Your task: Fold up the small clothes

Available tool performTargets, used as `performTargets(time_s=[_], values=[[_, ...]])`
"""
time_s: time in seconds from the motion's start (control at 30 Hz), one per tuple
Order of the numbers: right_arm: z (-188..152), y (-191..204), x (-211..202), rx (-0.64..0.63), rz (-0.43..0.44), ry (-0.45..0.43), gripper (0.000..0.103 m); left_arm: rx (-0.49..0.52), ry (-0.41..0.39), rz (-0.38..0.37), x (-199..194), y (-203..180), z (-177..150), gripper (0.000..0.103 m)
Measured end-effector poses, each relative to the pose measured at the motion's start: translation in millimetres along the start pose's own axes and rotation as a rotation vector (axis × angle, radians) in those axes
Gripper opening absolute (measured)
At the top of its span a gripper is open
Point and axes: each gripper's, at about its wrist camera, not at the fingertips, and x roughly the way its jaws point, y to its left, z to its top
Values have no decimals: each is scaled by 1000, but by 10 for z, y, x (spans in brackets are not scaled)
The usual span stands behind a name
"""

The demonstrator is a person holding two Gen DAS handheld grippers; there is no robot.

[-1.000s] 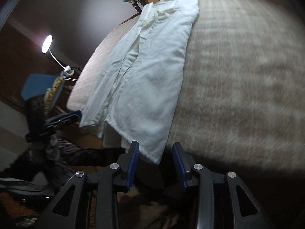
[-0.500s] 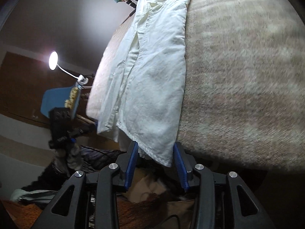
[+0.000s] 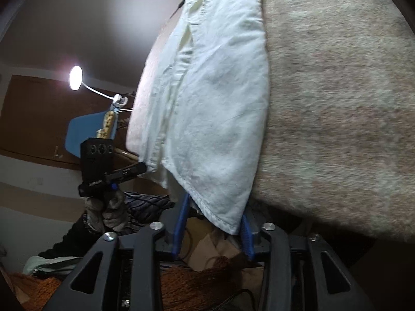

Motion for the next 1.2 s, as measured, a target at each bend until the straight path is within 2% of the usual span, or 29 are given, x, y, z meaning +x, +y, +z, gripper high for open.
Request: performTargets(time_s=[0.03,0.1,0.2,0.53,0.8,1.2], values=[[-8,20,0,-2,11,-3,24,-1,2,-1,-2,-18,5,17],[-26,37,-30,-3,23,-17,18,-11,-3,-16,-28,-64,15,11],[-26,105,-70,-24,24,-53,10,43,-22,-15,-60,-267,60,8],[130,304,-305,-53,63,-200,4,68,-109,-86,-244,-518,433,6],[571,427,-524,-62,-18,-317,4,90,-164,-63,-296,-669,960,6],[1547,427,-436,-89,-199,-359,3,80,-233,74,-128,-531,1725,6]])
